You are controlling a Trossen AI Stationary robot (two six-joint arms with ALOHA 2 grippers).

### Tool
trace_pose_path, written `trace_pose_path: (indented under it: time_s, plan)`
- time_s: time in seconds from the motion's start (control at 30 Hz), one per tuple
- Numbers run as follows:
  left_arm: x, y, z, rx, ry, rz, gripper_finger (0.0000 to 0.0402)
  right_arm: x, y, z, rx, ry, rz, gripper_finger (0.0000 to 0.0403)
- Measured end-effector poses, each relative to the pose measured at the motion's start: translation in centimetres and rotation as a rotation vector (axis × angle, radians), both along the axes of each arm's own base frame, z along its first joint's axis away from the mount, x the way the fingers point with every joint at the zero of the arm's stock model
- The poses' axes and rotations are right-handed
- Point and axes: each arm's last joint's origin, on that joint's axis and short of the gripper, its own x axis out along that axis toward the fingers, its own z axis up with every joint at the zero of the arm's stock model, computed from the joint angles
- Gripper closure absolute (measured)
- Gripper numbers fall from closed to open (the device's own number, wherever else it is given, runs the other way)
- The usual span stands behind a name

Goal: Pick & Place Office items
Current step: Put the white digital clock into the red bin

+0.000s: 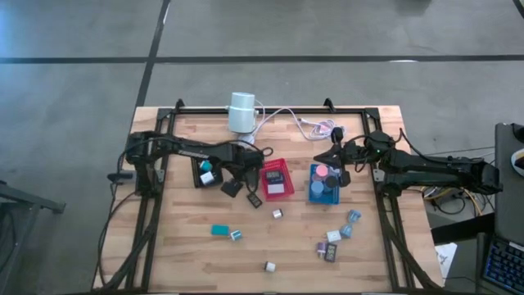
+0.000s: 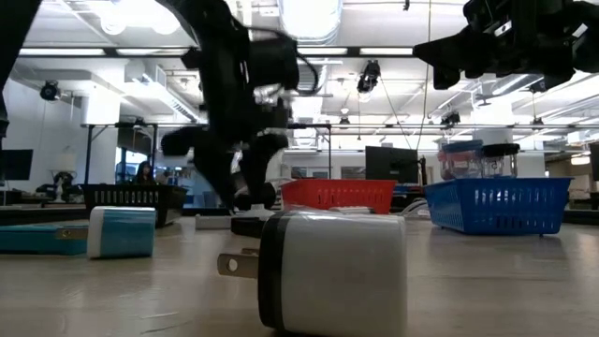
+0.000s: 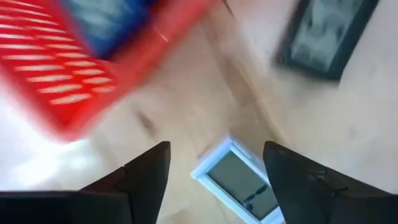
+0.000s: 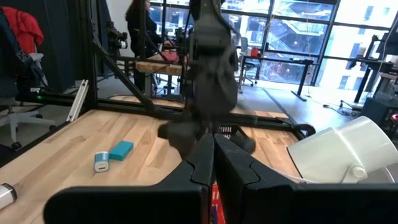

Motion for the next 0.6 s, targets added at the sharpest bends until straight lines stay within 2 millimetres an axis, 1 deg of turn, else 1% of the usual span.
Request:
trace_pose_path:
  time_s: [0.1, 0.2, 0.27, 0.33, 0.43, 0.6]
  plan:
    - [-0.1, -0.1, 1.2, -0.038, -0.048, 0.145, 0.0120, 0.0, 0.0, 0.0, 0.005, 0.000, 0.000, 0.0394]
    - [-0.3, 0.0, 1.4, -0.122, -0.043, 0.288, 0.0106, 0.0, 0.0, 0.0, 0.007, 0.000, 0.000, 0.0394]
    - [-0.5, -0.1, 1.5, -0.200, -0.032, 0.350, 0.0102, 0.0, 0.0, 0.0, 0.007, -0.001, 0.000, 0.0394]
    - [-0.6, -0.2, 1.1, -0.235, -0.023, 0.396, 0.0102, 0.0, 0.0, 0.0, 0.011, 0.000, 0.000, 0.0394]
    - [-0.8, -0.1, 0.7, -0.218, -0.024, 0.462, 0.0105, 0.0, 0.0, 0.0, 0.011, -0.001, -0.001, 0.0394]
    - [-1.2, 1.3, 0.1, -0.158, -0.040, 0.641, 0.0102, 0.0, 0.0, 0.0, 0.014, -0.003, -0.002, 0.0394]
